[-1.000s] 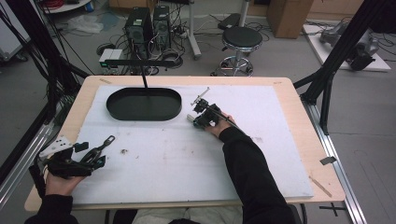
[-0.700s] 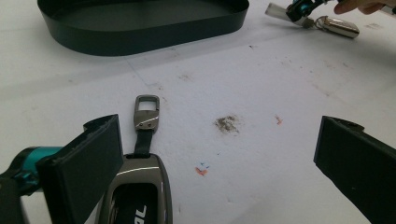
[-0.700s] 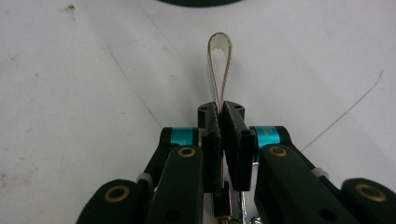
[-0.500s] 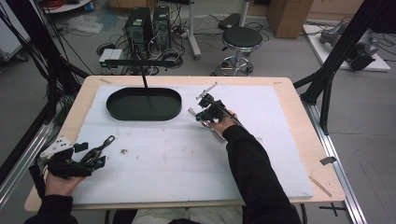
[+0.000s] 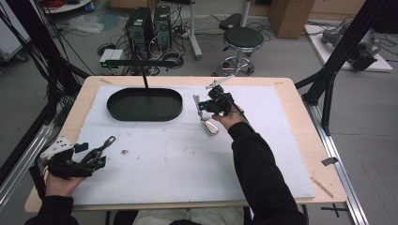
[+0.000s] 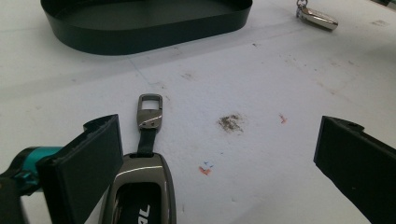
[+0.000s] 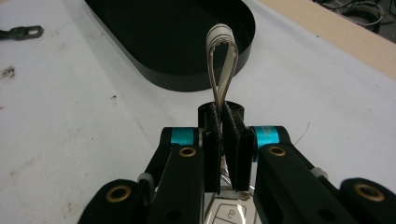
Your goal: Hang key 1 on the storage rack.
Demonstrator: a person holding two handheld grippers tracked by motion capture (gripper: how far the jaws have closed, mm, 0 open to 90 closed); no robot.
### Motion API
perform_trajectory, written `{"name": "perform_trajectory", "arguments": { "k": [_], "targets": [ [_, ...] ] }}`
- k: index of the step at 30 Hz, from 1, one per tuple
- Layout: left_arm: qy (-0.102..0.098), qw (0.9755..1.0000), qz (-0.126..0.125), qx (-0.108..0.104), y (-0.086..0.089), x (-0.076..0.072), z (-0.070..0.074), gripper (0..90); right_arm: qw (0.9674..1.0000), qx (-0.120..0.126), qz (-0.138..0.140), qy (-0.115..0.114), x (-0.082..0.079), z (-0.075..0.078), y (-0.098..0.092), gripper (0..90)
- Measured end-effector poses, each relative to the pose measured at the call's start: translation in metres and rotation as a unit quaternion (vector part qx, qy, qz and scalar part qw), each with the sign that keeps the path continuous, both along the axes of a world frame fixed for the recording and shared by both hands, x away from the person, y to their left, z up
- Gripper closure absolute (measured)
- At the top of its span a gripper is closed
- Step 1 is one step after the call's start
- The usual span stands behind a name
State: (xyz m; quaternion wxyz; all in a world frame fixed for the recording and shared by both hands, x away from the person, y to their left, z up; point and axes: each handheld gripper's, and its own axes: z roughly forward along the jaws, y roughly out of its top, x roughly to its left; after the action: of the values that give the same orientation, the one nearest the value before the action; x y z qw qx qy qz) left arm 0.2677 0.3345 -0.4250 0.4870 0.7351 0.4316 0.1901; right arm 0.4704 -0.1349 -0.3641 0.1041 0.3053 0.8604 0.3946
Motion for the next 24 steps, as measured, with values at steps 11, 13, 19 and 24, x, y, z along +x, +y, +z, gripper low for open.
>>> {"name": "perform_trajectory", "arguments": {
  "k": [11, 13, 19, 24],
  "targets": [
    [0.0, 1.0, 0.0, -0.002, -0.001, 0.0, 0.0, 1.8, 0.9989, 0.042, 0.0, -0.021, -0.006, 0.02, -0.009, 86.6],
    [0.001, 1.0, 0.0, -0.001, 0.0, 0.0, 0.0, 1.8, 0.9986, 0.048, 0.003, -0.024, -0.006, 0.024, -0.008, 86.6],
    [0.0, 1.0, -0.001, -0.002, 0.0, 0.0, 0.0, 1.8, 0.9971, 0.064, 0.011, -0.04, -0.007, 0.043, -0.005, 86.6],
    [0.0, 1.0, -0.002, -0.004, 0.0, 0.0, 0.0, 1.8, 0.9963, 0.067, 0.009, -0.053, -0.008, 0.055, 0.002, 86.5]
  ]
}}
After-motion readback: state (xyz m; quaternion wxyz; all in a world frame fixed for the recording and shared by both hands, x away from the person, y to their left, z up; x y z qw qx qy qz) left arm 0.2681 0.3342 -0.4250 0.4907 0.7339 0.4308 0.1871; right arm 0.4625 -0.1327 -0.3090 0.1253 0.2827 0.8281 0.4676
